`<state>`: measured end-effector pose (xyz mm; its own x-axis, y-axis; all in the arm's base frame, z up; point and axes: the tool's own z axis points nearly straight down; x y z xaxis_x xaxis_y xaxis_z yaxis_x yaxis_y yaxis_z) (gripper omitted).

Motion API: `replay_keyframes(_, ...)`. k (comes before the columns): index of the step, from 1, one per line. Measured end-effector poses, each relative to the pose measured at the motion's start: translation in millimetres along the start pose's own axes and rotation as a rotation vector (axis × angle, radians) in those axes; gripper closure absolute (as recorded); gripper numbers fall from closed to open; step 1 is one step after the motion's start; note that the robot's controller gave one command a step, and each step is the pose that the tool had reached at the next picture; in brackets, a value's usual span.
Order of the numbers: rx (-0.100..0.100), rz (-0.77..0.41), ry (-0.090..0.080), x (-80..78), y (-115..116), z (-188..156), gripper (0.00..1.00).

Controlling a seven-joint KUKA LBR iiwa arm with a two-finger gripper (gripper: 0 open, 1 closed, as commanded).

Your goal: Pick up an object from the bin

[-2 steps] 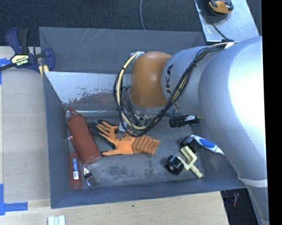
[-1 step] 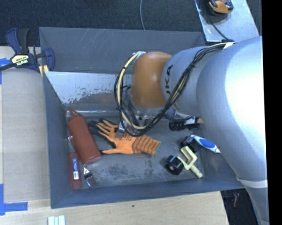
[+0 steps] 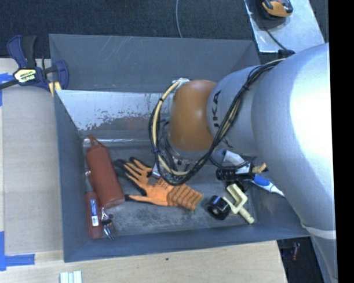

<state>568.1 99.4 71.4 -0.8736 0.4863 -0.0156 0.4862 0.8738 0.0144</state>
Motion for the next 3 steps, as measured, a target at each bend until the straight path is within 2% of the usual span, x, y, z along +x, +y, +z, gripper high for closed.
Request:
replay_keyframes(1,0.001,-0.107,0.0,2.5,8,1,1.0)
replay_keyframes(2,-0.001,-0.032,0.0,0.8,-11,0,1.0)
replay_keyframes(3,-0.002,0.13,-0.004,4.1,-6,0,1.0)
